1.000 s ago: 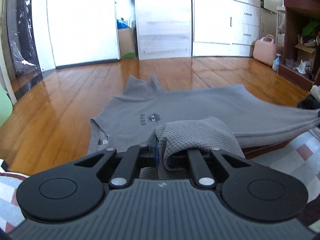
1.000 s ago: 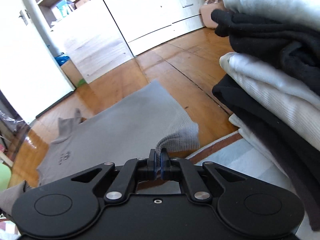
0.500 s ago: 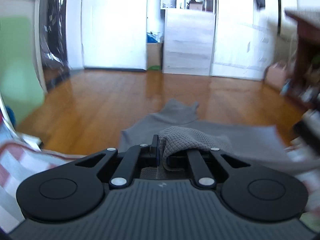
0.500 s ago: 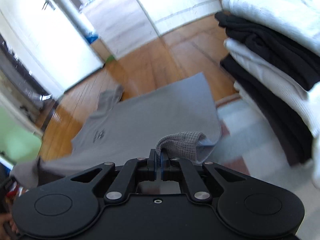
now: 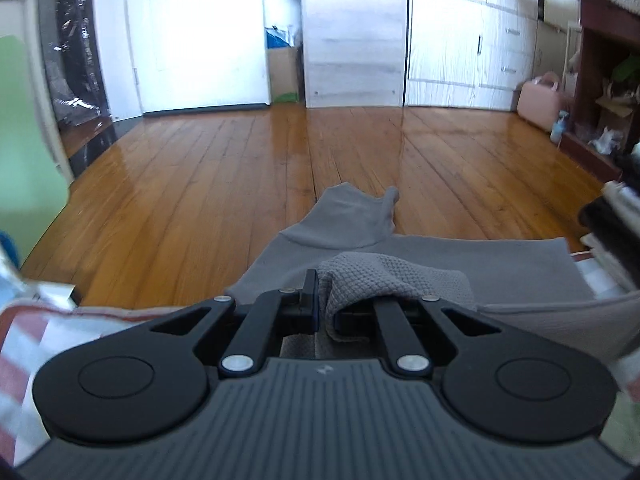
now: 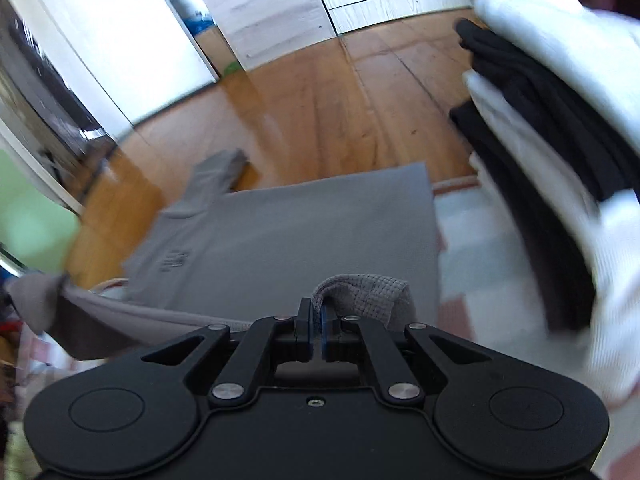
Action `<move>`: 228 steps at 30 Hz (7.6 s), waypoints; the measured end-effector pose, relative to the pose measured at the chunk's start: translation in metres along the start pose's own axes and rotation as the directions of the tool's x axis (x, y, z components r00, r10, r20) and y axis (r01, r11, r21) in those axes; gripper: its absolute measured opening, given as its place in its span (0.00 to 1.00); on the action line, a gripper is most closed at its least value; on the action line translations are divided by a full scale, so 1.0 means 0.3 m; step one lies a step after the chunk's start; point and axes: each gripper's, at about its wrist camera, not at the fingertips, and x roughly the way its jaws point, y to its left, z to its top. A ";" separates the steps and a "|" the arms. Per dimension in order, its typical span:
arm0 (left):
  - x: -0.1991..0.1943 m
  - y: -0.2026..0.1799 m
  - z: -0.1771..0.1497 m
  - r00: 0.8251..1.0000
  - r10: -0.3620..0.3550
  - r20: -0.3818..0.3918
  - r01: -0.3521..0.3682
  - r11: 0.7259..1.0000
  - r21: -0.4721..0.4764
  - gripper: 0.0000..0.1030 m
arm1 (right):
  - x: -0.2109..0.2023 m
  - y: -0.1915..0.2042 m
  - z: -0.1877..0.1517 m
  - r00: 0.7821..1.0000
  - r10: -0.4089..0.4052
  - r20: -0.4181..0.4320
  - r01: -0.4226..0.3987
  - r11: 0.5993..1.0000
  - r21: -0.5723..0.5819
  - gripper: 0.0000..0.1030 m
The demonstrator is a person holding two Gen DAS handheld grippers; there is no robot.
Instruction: Fold clothes
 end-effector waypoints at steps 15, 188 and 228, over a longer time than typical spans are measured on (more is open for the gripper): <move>0.631 -0.108 0.126 0.998 0.015 -0.062 -0.012 0.999 0.041 0.06 | 0.468 -0.017 0.335 0.965 -0.207 -0.163 0.199 0.978 -0.067 0.04; 1.105 0.483 -0.110 0.959 -0.265 -0.097 0.207 0.894 -0.398 0.42 | 1.746 0.954 0.707 0.865 0.187 -0.465 -0.421 0.774 -0.473 0.02; 1.156 0.389 -0.097 0.954 -0.172 -0.245 0.096 0.951 -0.293 0.07 | 1.493 0.520 0.707 0.985 0.127 -0.119 -0.156 0.944 -0.289 0.37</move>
